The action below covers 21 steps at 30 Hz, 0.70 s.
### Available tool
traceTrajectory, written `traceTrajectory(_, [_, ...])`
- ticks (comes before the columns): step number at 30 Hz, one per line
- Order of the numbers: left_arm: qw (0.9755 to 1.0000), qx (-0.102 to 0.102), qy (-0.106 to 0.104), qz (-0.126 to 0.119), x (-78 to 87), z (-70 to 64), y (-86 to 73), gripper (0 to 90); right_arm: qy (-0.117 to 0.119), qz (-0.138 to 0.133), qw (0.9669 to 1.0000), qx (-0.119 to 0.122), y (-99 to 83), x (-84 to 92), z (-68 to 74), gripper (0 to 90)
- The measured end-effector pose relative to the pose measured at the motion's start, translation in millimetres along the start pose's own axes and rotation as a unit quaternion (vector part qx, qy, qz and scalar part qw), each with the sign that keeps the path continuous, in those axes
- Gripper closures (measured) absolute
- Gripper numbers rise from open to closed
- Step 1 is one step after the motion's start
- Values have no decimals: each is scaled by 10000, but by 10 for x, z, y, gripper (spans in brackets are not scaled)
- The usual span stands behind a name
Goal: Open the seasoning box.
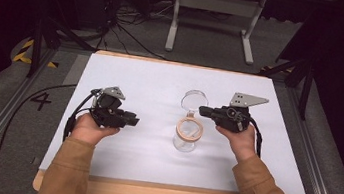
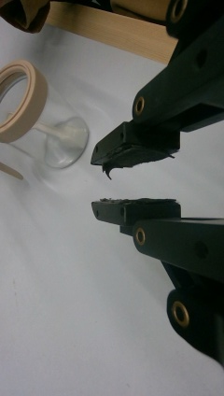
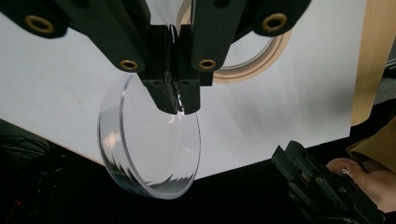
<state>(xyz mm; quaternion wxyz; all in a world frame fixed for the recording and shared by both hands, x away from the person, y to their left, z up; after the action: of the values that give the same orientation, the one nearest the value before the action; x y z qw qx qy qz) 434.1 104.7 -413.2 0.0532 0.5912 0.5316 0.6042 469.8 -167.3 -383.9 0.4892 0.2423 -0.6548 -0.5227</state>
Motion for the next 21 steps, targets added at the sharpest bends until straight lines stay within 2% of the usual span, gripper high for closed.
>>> traceTrajectory(6, [9996, -18, 105, -278, 24, 19, 74, 668, -51, 13, 9999, 125, 49, 60, 26, 813])
traceTrajectory(7, [9993, -64, 131, -330, 38, 31, 92, 660, -103, 32, 9998, 175, 60, 83, 25, 790])
traceTrajectory(11, [9981, 5, 217, -576, 91, 55, 158, 618, -210, 54, 9995, 228, 95, 234, -3, 710])
traceTrajectory(13, [9972, -24, 282, -696, 114, 82, 187, 601, -294, 52, 9993, 244, 99, 323, -40, 673])
traceTrajectory(17, [9953, 65, 421, -865, 164, 160, 228, 579, -578, 37, 9982, 124, 68, 575, -184, 632])
traceTrajectory(21, [9943, 189, 573, -882, 191, 260, 219, 570, -838, 208, 9963, -5, -25, 753, -327, 591])
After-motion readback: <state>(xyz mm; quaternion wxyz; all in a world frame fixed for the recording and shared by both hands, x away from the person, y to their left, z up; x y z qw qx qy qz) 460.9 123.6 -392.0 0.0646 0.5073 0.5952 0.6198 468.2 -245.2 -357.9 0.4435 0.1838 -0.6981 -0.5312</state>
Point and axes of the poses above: each handheld gripper's, and its own axes: x roughly backward along the jaws, y roughly out of its top, z roughly to its left, the point moved 8 cm from there along -x, roughly forward along the jaws, and after that the axes turned 2 degrees about x, right-handed, at the moved point
